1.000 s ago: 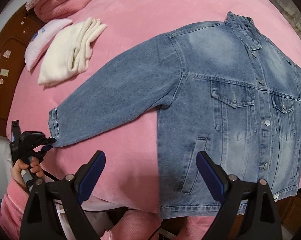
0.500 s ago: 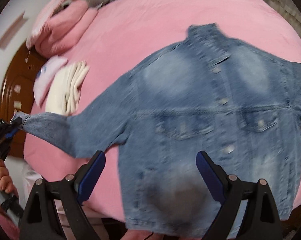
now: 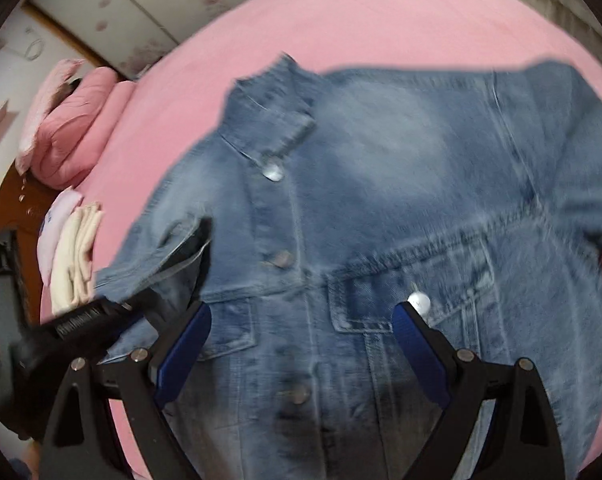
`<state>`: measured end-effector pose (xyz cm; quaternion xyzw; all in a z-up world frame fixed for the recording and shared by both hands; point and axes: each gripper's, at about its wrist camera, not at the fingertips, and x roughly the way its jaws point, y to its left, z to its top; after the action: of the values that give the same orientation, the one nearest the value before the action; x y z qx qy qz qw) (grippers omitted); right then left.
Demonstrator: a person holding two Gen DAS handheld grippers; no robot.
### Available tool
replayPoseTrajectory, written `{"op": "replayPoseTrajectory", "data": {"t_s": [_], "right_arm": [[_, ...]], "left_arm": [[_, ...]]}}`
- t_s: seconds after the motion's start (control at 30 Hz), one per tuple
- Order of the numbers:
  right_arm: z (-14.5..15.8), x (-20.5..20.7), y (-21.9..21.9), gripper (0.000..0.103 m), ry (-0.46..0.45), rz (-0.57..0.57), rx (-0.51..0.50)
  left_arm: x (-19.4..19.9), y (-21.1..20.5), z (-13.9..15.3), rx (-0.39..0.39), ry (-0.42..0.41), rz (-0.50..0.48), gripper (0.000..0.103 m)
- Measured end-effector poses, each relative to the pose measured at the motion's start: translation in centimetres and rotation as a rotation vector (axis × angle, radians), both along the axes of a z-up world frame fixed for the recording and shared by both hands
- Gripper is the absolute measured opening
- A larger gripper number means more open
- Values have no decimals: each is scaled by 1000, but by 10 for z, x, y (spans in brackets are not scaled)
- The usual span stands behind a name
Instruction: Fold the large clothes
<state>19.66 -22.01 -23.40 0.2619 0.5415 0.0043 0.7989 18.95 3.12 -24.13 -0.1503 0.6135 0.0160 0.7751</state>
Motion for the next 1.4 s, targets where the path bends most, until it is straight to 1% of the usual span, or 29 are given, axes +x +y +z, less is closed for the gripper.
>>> {"op": "replayPoseTrajectory", "data": {"t_s": [0.03, 0.07, 0.13, 0.2, 0.23, 0.3, 0.37, 0.43, 0.5, 0.57, 0.6, 0.63, 0.7, 0.77, 0.8, 0.83, 0.9, 0.97, 1.0, 1.03, 1.07, 1.1, 1.13, 1.23, 1.27, 1.3, 1.33, 1.4], "right_arm": [[-8, -1, -2, 92, 13, -6, 29], [-12, -1, -2, 92, 21, -4, 49], [-17, -1, 3, 91, 30, 18, 78], [-18, -2, 13, 87, 32, 49, 92], [-18, -1, 21, 85, 34, 56, 123], [-17, 1, 34, 83, 35, 81, 223], [-18, 5, 53, 82, 37, 123, 277], [-22, 10, 75, 78, 55, 157, 275], [-31, 16, 95, 67, 91, 175, 227], [-35, 19, 105, 63, 94, 156, 165], [-36, 20, 109, 62, 88, 140, 120], [-36, 19, 111, 62, 86, 132, 100], [-38, 21, 114, 62, 75, 108, 73], [-40, 24, 116, 61, 56, 87, 59], [-39, 25, 116, 53, 39, 78, 45], [-36, 26, 117, 48, 20, 67, 18], [-35, 32, 117, 32, 2, 50, 3], [-38, 36, 112, 22, -4, 42, 49], [-41, 40, 109, 14, -4, 42, 82], [-41, 42, 108, 13, -23, 45, 125], [-36, 41, 107, 11, -59, 43, 122], [-27, 42, 109, 10, -107, 48, 93], [-13, 43, 113, 9, -164, 67, 66], [28, 51, 119, 9, -297, 77, 64], [47, 55, 120, 9, -354, 80, 63], [66, 58, 120, 9, -411, 85, 45], [80, 60, 117, 9, -450, 90, 33], [110, 67, 111, 8, -526, 99, -2]], "left_arm": [[-7, 4, -2, 15, 6, -13, 73], [-14, 5, -2, 33, -7, -19, 79], [-28, 13, 6, 73, -28, -31, 81], [-39, 25, 12, 113, -6, -51, 83], [-44, 37, 17, 148, 18, -49, 85], [-56, 56, 16, 200, 51, -19, 85], [-73, 85, 11, 235, 85, 20, 85], [-81, 110, -1, 285, 113, 56, 85], [-84, 131, -12, 325, 117, 85, 85], [-83, 150, -17, 300, 95, 93, 85], [-82, 154, -18, 283, 82, 91, 85], [-79, 159, -17, 265, 58, 79, 85], [-71, 159, -18, 264, 9, 39, 85], [-62, 159, -21, 281, -10, 3, 85], [-56, 159, -26, 279, -11, -4, 85], [-53, 161, -29, 266, -10, -3, 85], [-48, 165, -35, 235, -8, 6, 85], [-48, 170, -42, 218, -5, 16, 85], [-47, 172, -45, 214, -5, 21, 85], [-47, 174, -47, 213, -9, 26, 83], [-46, 175, -47, 214, -16, 30, 78], [-45, 176, -48, 220, -20, 31, 73], [-44, 177, -47, 231, -23, 31, 65], [-36, 183, -48, 218, -18, 38, 63], [-34, 185, -48, 213, -20, 42, 61], [-32, 187, -47, 210, -23, 41, 60], [-30, 187, -47, 212, -24, 37, 58], [-28, 185, -46, 199, -29, 22, 45]]}}
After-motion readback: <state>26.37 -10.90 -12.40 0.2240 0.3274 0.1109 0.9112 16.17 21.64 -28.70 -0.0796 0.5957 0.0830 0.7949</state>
